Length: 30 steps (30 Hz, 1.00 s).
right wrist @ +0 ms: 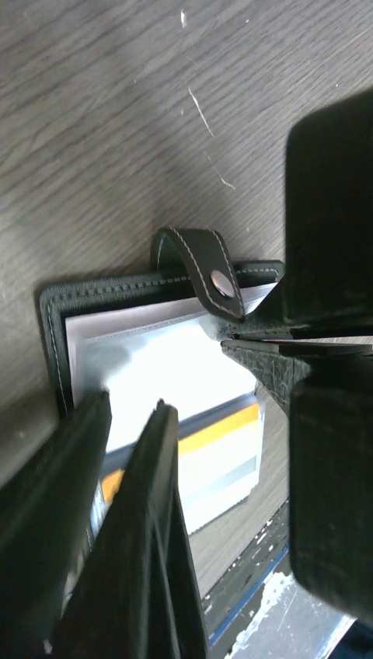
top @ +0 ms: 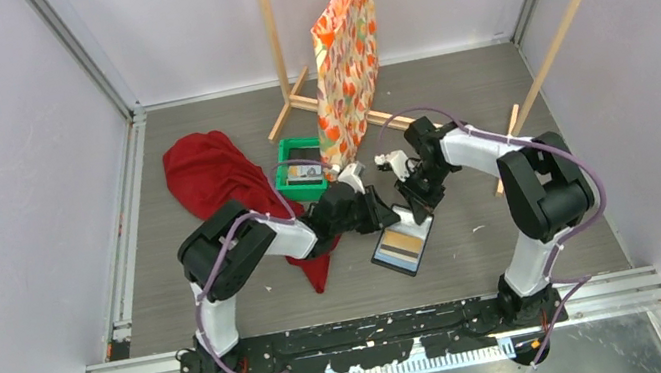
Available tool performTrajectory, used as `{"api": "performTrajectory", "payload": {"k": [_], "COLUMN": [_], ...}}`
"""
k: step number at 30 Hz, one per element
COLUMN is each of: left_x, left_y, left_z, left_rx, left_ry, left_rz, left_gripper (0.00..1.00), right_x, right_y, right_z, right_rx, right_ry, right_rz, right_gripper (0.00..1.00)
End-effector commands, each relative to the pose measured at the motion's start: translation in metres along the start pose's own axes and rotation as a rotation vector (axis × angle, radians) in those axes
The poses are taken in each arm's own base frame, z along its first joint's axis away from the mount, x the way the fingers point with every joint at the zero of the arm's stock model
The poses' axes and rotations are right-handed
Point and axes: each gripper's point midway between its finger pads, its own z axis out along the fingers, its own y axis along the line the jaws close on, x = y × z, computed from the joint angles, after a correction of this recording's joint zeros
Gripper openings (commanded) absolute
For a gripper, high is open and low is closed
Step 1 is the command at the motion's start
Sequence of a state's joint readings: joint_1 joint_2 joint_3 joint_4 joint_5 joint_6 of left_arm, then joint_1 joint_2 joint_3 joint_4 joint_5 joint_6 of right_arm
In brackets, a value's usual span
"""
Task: Put the credit cards into the card holder
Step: Open the card holder at the center of the board.
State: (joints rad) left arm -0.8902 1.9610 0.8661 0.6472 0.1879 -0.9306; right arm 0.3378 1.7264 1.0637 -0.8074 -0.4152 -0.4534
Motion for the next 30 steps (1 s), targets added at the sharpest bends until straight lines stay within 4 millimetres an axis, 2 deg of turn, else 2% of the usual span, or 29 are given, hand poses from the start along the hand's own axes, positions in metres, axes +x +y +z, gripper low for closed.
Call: {"api": "performTrajectory", "payload": {"k": [1, 4, 8, 13, 16, 21, 22, 23, 24, 25, 26, 28, 30], "left_x": [-0.01, -0.013, -0.015, 0.002, 0.005, -0.017, -0.021, -0.027, -0.032, -0.038, -0.04, -0.039, -0.032], "left_y": [-0.018, -0.021, -0.017, -0.007, -0.006, -0.017, -0.017, -0.017, -0.015, -0.01, -0.007, -0.007, -0.015], "left_z": [-0.019, -0.035, -0.065, -0.108, -0.134, -0.183, -0.192, -0.2, -0.207, -0.214, -0.22, -0.228, -0.231], "left_rx": [0.038, 0.037, -0.01, -0.091, -0.154, -0.193, -0.199, -0.204, -0.216, -0.236, -0.234, -0.187, -0.102], "left_ry": [-0.022, -0.047, -0.073, -0.057, -0.092, -0.212, -0.239, -0.274, -0.312, -0.361, -0.398, -0.446, -0.453], "left_rz": [0.056, 0.094, 0.169, 0.288, 0.385, 0.501, 0.516, 0.528, 0.532, 0.519, 0.495, 0.445, 0.418], "left_gripper": [0.29, 0.3, 0.32, 0.38, 0.4, 0.42, 0.45, 0.56, 0.7, 0.9, 0.99, 1.0, 1.0], "right_x": [-0.01, -0.006, -0.002, 0.001, 0.001, 0.0, 0.0, 0.0, 0.0, 0.0, 0.0, -0.002, -0.002], "right_y": [-0.013, -0.017, -0.011, -0.005, -0.004, -0.004, -0.004, -0.004, -0.004, -0.004, -0.004, -0.003, -0.002], "right_z": [0.002, 0.006, 0.007, 0.005, 0.004, 0.003, 0.003, 0.003, 0.003, 0.003, 0.002, 0.001, 0.001], "right_rx": [0.069, 0.08, 0.045, 0.006, 0.0, 0.003, 0.004, 0.004, 0.005, 0.005, 0.007, 0.007, 0.002], "right_ry": [0.014, 0.043, 0.068, 0.086, 0.088, 0.084, 0.085, 0.086, 0.086, 0.084, 0.082, 0.074, 0.069], "right_rz": [0.032, 0.043, 0.036, 0.019, 0.012, 0.002, 0.0, -0.001, -0.002, -0.001, -0.003, -0.005, -0.005], "right_gripper": [0.04, 0.04, 0.05, 0.06, 0.07, 0.08, 0.08, 0.08, 0.08, 0.08, 0.08, 0.08, 0.08]}}
